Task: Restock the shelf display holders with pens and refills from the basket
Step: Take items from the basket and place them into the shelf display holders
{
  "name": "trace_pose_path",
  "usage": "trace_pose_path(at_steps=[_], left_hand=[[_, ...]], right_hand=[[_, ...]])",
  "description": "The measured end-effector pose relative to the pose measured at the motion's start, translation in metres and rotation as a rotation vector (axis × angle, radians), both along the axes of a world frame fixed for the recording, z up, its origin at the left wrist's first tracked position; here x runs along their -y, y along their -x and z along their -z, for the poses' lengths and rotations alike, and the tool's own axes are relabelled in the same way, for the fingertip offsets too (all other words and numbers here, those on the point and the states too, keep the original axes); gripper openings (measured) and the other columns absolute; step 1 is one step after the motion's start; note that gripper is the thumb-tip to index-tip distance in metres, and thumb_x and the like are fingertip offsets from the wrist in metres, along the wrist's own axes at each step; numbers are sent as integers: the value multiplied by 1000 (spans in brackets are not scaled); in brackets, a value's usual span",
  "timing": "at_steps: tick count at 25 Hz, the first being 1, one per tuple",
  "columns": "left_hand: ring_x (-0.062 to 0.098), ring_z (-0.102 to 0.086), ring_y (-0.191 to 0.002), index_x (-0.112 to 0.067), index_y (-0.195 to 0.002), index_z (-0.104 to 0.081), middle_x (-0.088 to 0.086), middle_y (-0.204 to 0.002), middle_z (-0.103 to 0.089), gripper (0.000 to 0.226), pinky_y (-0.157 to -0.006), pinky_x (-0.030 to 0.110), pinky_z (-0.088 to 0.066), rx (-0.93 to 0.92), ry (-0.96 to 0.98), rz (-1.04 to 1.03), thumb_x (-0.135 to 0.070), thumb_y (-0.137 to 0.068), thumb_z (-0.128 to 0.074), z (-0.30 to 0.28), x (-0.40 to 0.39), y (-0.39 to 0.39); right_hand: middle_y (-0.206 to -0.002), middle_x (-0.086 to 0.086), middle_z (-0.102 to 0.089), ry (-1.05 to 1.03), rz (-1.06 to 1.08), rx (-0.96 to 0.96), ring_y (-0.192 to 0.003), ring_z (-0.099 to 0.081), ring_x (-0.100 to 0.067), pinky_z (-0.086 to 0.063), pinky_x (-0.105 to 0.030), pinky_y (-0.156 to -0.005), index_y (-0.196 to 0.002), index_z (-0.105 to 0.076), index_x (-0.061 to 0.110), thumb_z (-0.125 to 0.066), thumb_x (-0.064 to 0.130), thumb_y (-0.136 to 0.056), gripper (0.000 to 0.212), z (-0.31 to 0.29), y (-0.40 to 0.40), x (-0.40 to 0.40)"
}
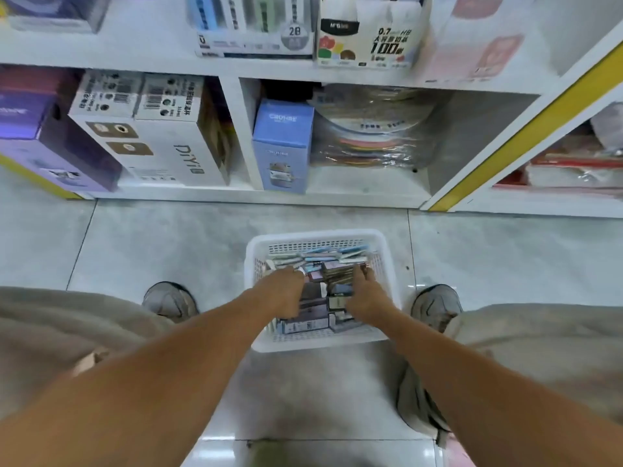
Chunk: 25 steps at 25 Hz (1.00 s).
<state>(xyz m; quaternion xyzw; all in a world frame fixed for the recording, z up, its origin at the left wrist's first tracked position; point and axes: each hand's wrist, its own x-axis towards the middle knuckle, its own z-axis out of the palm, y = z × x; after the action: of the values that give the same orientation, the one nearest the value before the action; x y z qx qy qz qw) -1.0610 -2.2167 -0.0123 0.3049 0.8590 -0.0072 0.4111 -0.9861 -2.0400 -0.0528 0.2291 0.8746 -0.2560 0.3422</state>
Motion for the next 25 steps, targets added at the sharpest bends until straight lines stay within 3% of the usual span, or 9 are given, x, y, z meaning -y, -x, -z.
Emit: trace_pose_path(at_steps=[3, 5, 8, 12, 15, 18, 21, 23, 25], left_hand=[[30, -57, -110, -4, -131, -48, 17, -128, -51, 50, -89, 36, -51, -31, -51, -73, -11, -85, -66, 22, 10, 9], [30, -54, -115, -6, -135, -46, 14, -131, -49, 57, -94, 38, -50, -58, -123, -138, -12, -82, -66, 30, 10, 16], [24, -50, -114, -14, -128, -50, 4, -123, -48, 61, -92, 43, -50, -48, -187, -115, -32, -74, -71, 34, 6, 20], [22, -52, -111, -18, -127, -51, 2, -121, -50, 63, -90, 39, -50, -34, -187, -23, -45, -73, -69, 43, -6, 11], [28, -50, -119, -13, -140, -40, 9, -135, -46, 57, -91, 41, -49, -114, -233, -63, -32, -90, -62, 53, -16, 6], [30, -43, -128, -13, -141, -40, 9, -140, -43, 55, -95, 45, -45, -221, -192, -41, -28, -92, -61, 56, -30, 7], [33, -36, -134, -10, -137, -48, 15, -145, -38, 52, -105, 48, -40, -264, -130, 16, -17, -88, -66, 59, -47, 9], [36, -37, -133, -4, -134, -51, 20, -144, -38, 49, -105, 47, -43, -285, -97, 24, -12, -87, -65, 63, -56, 6], [38, -40, -128, 1, -133, -49, 22, -138, -42, 48, -100, 47, -46, -314, -57, 9, -15, -89, -62, 68, -61, 3]], right_hand=[[-164, -20, 15, -64, 19, 50, -152, -2, -40, -19, -49, -122, -158, 10, 17, -56, 22, -90, 95, 24, 3, 38], [-164, -20, 1, -47, 20, -45, -150, -10, -41, -21, -48, -120, -159, 2, 16, -60, 25, -88, 95, 30, -3, 64], [-144, -13, -44, -2, -10, -315, -133, -39, -33, -30, -40, -113, -148, -37, 13, -65, 26, -84, 72, 28, -11, 73], [-111, 6, -58, 244, 233, -442, -105, -59, -18, -46, -18, -84, -119, -62, 20, -65, -4, -76, 50, 14, -5, 48], [-124, -3, -57, 69, 341, -439, -111, -58, -24, -51, -36, -96, -123, -60, 12, -56, -6, -81, 46, 17, 5, 25], [-138, -13, -46, -97, 281, -286, -121, -51, -32, -44, -41, -101, -144, -39, 7, -54, 4, -88, 58, 29, 15, 13], [-136, -17, -47, 29, 362, -189, -119, -52, -36, -46, -42, -97, -151, -29, 11, -55, 2, -85, 71, 38, 28, 10], [-130, -16, -52, 112, 495, -213, -111, -57, -36, -52, -38, -90, -144, -38, 12, -57, 1, -79, 69, 41, 32, 9], [-108, -10, -64, 194, 604, -272, -95, -64, -30, -55, -33, -73, -128, -51, 15, -54, -2, -71, 60, 40, 30, 7]])
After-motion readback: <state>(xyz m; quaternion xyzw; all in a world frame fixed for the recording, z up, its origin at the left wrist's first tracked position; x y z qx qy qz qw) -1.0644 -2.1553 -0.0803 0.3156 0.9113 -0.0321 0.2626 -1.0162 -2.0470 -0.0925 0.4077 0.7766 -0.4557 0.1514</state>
